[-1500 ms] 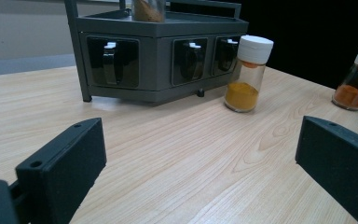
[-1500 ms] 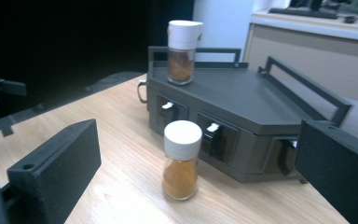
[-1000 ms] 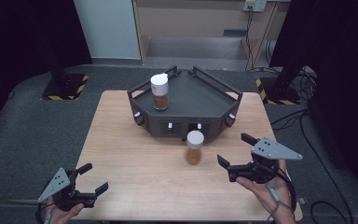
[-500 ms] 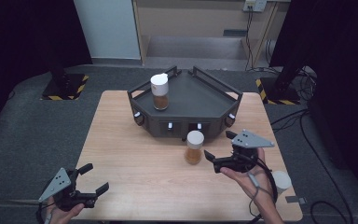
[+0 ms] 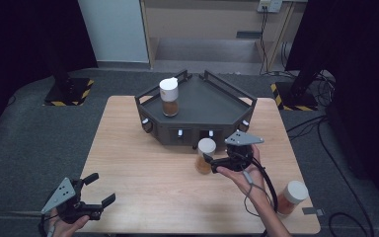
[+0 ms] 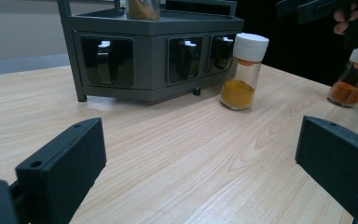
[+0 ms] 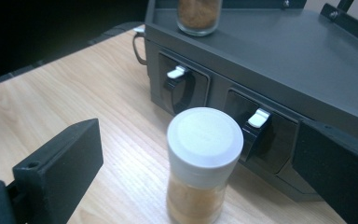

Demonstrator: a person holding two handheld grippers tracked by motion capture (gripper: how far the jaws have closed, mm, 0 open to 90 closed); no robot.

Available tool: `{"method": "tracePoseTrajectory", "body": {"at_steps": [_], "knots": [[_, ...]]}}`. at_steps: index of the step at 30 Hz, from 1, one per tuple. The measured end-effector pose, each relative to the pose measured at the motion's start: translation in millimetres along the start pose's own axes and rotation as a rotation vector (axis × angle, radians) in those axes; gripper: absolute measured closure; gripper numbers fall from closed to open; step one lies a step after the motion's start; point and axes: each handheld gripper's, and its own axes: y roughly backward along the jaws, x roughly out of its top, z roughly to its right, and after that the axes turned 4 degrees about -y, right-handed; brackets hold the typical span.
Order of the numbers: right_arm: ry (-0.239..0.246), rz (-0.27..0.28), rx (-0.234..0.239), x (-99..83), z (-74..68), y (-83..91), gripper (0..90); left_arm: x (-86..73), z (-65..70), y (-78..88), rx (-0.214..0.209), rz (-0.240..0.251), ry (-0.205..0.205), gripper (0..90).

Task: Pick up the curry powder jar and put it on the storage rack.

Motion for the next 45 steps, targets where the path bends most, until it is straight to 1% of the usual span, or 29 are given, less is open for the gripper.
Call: {"method": "tracePoseTrajectory", "body": {"at_steps": [1,2,3,5,7,8,9,11,16,17,18,20,23,27,30,32,33,34,35,37,38,44,45], "knots": [[-0.009,-0.009,-0.001,0.5,1.0,-3.5,3.5,0.0,0.0,0.0,0.000,0.000,0.000,0.4],[-0.009,-0.009,-0.001,0.5,1.0,-3.5,3.5,0.0,0.0,0.0,0.000,-0.001,0.000,0.4],[-0.023,-0.015,0.017,0.1,3.4,-8.8,3.7,0.0,0.1,0.0,0.001,-0.002,0.000,0.4],[-0.009,-0.025,0.012,0.3,2.3,-14.6,4.0,-0.2,-0.2,-0.2,0.002,-0.001,0.002,0.4],[-0.008,-0.035,0.009,0.7,2.9,-17.7,5.1,-0.2,-0.3,-0.4,0.001,-0.001,0.002,0.4],[-0.030,-0.040,0.007,-0.1,5.0,-22.2,5.3,-0.1,0.1,-0.5,0.002,-0.001,0.003,0.4],[-0.030,-0.040,0.007,-0.1,5.0,-22.2,5.3,0.1,0.3,-0.5,0.002,-0.003,0.000,0.4],[-0.024,-0.054,0.018,0.9,5.4,-28.5,5.4,0.5,0.5,-1.1,0.000,-0.007,-0.004,0.4],[-0.020,-0.068,0.003,1.3,4.3,-36.8,5.9,0.2,0.5,-0.9,-0.002,-0.004,-0.004,0.4],[-0.011,-0.069,-0.004,1.3,3.3,-38.4,6.6,0.2,0.5,-0.9,-0.002,-0.004,-0.004,0.4],[-0.006,-0.079,0.002,1.9,4.9,-42.3,8.1,0.4,0.3,-1.3,-0.003,-0.007,-0.004,0.4],[-0.019,-0.089,0.000,1.6,6.2,-47.2,8.7,0.7,0.6,-2.0,-0.004,-0.009,-0.004,0.4],[-0.013,-0.092,0.004,0.1,6.5,-52.5,11.0,1.3,1.0,-2.3,-0.005,-0.013,-0.011,0.4],[-0.006,-0.105,-0.006,-1.0,4.6,-60.2,13.2,1.6,1.6,-2.5,-0.005,-0.014,-0.015,0.5],[-0.010,-0.110,-0.006,-1.5,6.1,-63.3,16.7,1.5,1.2,-2.1,-0.004,-0.014,-0.015,0.5],[-0.007,-0.113,-0.005,-1.5,7.4,-65.5,21.0,1.5,0.8,-2.2,-0.005,-0.014,-0.015,0.7],[-0.008,-0.113,-0.012,-1.9,7.0,-66.3,23.4,1.6,0.9,-2.3,-0.003,-0.015,-0.016,0.7],[-0.011,-0.106,-0.009,-3.3,7.7,-66.6,27.9,1.6,0.9,-2.2,-0.004,-0.014,-0.016,0.7],[-0.003,-0.109,-0.006,-3.2,7.5,-67.4,28.4,1.4,0.9,-2.1,-0.004,-0.012,-0.016,0.7],[0.026,-0.120,-0.024,-2.4,3.7,-68.7,32.8,1.5,0.7,-2.4,-0.004,-0.014,-0.016,0.7],[0.041,-0.120,-0.035,-2.6,1.4,-69.0,32.7,1.6,0.5,-2.6,-0.004,-0.015,-0.015,0.7],[0.031,-0.111,-0.033,-4.4,2.3,-68.7,33.1,1.1,0.2,-2.5,-0.005,-0.007,-0.011,0.9],[0.022,-0.110,-0.035,-4.7,2.1,-68.9,33.2,1.1,0.2,-2.7,-0.005,-0.008,-0.011,0.9]]}}
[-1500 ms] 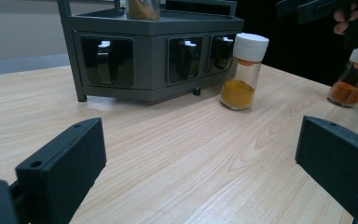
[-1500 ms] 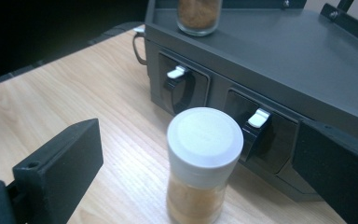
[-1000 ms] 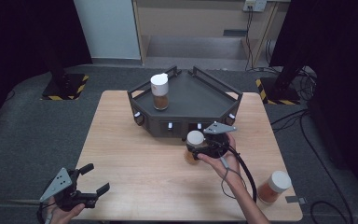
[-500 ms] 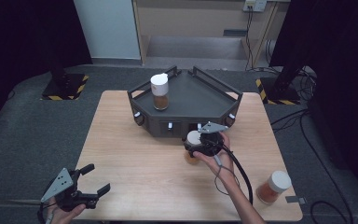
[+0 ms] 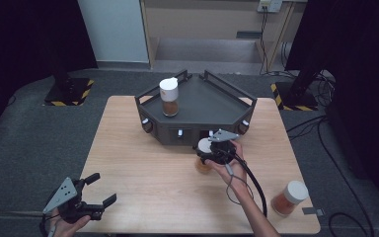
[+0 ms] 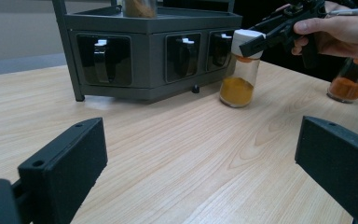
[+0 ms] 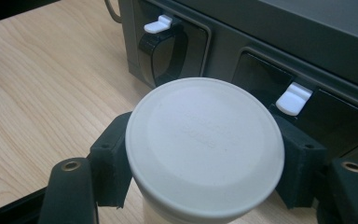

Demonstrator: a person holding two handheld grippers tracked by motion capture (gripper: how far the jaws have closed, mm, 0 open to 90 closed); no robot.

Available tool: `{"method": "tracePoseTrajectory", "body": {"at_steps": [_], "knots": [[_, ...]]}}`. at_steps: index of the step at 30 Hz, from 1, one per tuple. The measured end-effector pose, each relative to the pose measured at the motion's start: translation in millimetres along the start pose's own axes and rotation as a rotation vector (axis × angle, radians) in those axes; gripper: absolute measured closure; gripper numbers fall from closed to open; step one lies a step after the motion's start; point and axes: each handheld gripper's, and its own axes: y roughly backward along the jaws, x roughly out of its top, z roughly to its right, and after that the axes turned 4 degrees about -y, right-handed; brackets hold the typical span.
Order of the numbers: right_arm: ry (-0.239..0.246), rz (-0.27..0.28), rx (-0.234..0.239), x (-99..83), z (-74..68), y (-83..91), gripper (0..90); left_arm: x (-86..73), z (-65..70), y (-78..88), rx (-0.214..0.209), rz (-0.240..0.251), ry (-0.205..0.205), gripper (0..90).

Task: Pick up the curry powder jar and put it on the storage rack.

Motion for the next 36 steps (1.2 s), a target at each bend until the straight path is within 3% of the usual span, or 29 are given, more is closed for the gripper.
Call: {"method": "tracePoseTrajectory", "body": {"at_steps": [10,17,25,36], "knots": [[-0.001,-0.040,-0.006,11.3,-0.1,0.1,33.4,0.1,-1.1,0.1,-0.004,0.000,-0.002,1.0],[0.003,-0.037,-0.006,22.2,-0.1,11.1,33.4,0.2,-1.9,-1.0,-0.007,-0.003,-0.001,1.1],[0.016,-0.018,0.027,52.8,1.4,35.1,33.5,0.2,-2.2,-1.0,-0.011,-0.002,-0.004,1.8],[0.070,-0.015,0.065,88.7,11.5,48.8,33.5,0.4,-2.2,-1.1,-0.015,-0.001,-0.007,1.8]]}}
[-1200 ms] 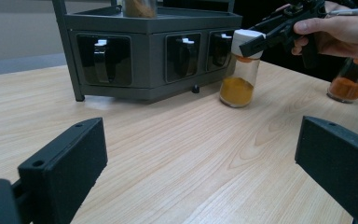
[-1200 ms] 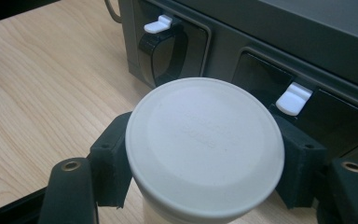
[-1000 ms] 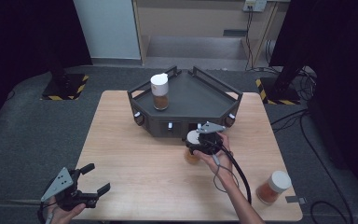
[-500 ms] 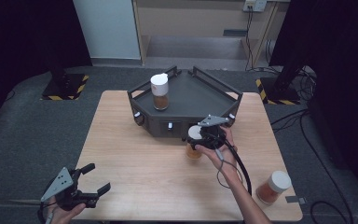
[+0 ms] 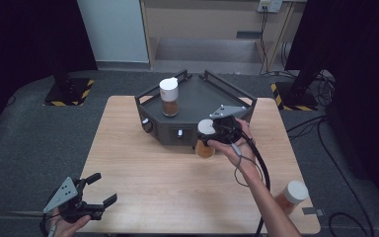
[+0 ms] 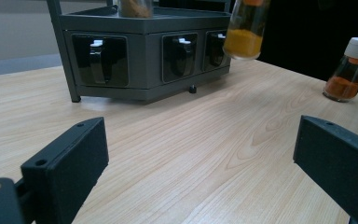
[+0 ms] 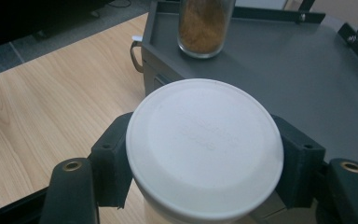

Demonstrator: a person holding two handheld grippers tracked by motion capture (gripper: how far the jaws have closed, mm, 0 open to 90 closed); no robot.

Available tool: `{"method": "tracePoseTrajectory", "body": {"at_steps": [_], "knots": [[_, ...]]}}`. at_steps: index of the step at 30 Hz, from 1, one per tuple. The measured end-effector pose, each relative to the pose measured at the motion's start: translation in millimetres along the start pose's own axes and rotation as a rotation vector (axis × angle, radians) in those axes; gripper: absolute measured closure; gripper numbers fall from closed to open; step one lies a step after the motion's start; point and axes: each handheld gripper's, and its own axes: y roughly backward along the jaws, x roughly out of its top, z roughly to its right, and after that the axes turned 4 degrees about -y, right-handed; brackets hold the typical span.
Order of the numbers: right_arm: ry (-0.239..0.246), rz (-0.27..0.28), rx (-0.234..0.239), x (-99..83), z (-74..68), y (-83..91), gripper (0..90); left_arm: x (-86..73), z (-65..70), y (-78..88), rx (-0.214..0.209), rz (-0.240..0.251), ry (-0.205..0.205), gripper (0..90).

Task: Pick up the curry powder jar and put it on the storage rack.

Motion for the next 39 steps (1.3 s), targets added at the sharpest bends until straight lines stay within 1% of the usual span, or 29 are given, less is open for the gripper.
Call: {"method": "tracePoseTrajectory", "body": {"at_steps": [4,5,6,8,9,12,13,14,15,16,17,18,19,20,21,24,25,26,27,28,30,31,33,35,39], "knots": [[0.016,0.010,0.004,7.2,1.3,3.6,33.5,-0.1,-0.1,-0.4,-0.002,-0.001,-0.001,1.8],[0.015,0.016,0.008,9.1,2.4,4.8,33.5,-0.2,-0.3,-0.5,-0.002,-0.001,0.000,1.8],[0.013,0.019,0.015,15.1,4.9,7.3,33.5,-0.2,-0.2,-0.6,0.000,-0.001,0.000,1.8],[0.012,0.025,0.017,21.3,6.3,10.0,33.5,-0.2,-0.3,-0.6,-0.001,-0.001,0.001,1.8],[0.012,0.025,0.017,21.3,6.3,10.0,33.5,-0.2,-0.2,-0.6,-0.001,-0.001,0.001,1.8],[0.027,0.023,0.012,34.2,5.5,14.3,33.5,-0.1,-0.4,-1.1,-0.003,-0.002,0.001,1.9],[0.033,0.029,0.012,40.9,6.1,17.0,33.5,0.2,-0.4,-1.4,-0.004,-0.004,0.000,1.9],[0.033,0.029,0.012,40.9,6.1,17.0,33.5,0.2,-0.4,-1.4,-0.004,-0.004,0.000,1.9],[0.026,0.037,0.024,49.6,10.5,19.5,33.5,0.2,-0.4,-1.6,-0.004,-0.005,0.000,1.9],[0.019,0.039,0.025,53.3,12.2,20.2,33.5,0.2,-0.5,-1.6,-0.005,-0.005,0.000,1.9],[0.017,0.039,0.025,57.4,13.5,20.7,33.5,0.2,-0.5,-1.6,-0.005,-0.005,-0.001,1.9],[0.017,0.039,0.025,57.4,13.5,20.7,33.5,0.2,-0.5,-1.6,-0.005,-0.005,-0.001,1.9],[0.016,0.041,0.021,63.8,15.3,20.6,33.5,0.1,-0.8,-1.8,-0.004,-0.006,-0.001,1.9],[0.016,0.041,0.021,63.8,15.3,20.6,33.5,0.1,-0.8,-1.8,-0.004,-0.006,-0.001,1.9],[0.013,0.039,0.017,68.8,16.3,20.2,33.5,0.1,-0.7,-1.7,-0.004,-0.005,0.000,1.9],[0.012,0.023,0.003,84.4,21.5,16.0,33.5,-0.3,-0.7,-1.2,-0.003,-0.001,0.002,1.9],[0.012,0.023,0.003,84.4,21.5,16.0,33.5,-0.4,-0.9,-1.2,-0.003,-0.001,0.003,1.9],[0.001,0.021,-0.006,89.4,25.0,12.2,33.5,-0.6,-0.9,-1.0,-0.003,0.000,0.004,1.9],[0.001,0.021,-0.006,89.4,25.0,12.2,33.5,-0.7,-0.8,-0.8,-0.004,0.000,0.004,1.9],[-0.013,0.012,-0.019,94.6,29.0,8.3,33.5,-0.6,-0.7,-0.9,-0.004,0.000,0.003,1.9],[-0.015,0.014,-0.043,97.5,29.7,4.1,33.5,-0.6,-0.7,-1.2,-0.005,-0.001,0.003,1.8],[-0.015,0.014,-0.043,97.5,29.7,4.1,33.5,-0.6,-0.7,-1.4,-0.005,-0.002,0.002,1.8],[-0.016,0.003,-0.061,101.9,31.0,-1.8,33.5,-0.8,-0.7,-1.7,-0.003,-0.002,0.004,1.8],[-0.020,-0.006,-0.071,105.6,33.0,-8.6,33.5,-0.8,-1.1,-1.5,-0.002,-0.003,0.003,1.8],[-0.045,-0.020,-0.082,108.5,38.2,-25.1,33.5,-1.2,-0.6,-1.6,0.002,-0.004,0.005,1.8]]}}
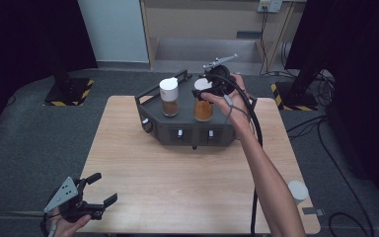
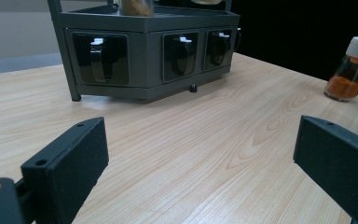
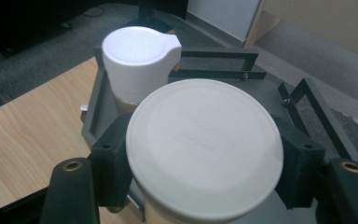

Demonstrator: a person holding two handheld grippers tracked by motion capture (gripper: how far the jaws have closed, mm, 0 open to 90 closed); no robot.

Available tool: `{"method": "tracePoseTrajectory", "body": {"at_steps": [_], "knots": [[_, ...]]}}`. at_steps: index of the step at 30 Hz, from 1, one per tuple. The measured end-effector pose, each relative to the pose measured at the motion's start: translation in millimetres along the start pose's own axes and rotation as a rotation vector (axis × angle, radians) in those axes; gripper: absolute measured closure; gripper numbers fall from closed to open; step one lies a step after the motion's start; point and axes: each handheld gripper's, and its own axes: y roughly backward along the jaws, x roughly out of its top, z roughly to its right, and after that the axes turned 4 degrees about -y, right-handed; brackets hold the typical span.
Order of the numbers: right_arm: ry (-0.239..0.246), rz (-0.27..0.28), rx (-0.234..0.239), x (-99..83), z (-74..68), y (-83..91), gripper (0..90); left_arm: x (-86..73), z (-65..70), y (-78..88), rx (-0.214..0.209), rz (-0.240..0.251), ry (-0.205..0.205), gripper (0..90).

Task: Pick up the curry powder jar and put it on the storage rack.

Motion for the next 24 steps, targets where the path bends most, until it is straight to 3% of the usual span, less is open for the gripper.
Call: {"method": "tracePoseTrajectory", "body": {"at_steps": [3,9,24], "knots": [[-0.018,-0.007,0.001,0.5,5.6,-16.7,33.5,0.6,0.7,-1.8,-0.001,-0.008,-0.003,1.6],[-0.035,-0.028,-0.020,4.5,8.1,-34.4,33.5,0.2,0.3,-1.5,-0.001,-0.007,-0.001,1.6],[-0.042,-0.058,-0.033,8.6,10.2,-53.1,33.5,0.9,-1.4,-3.7,-0.015,-0.020,-0.009,1.8]]}}
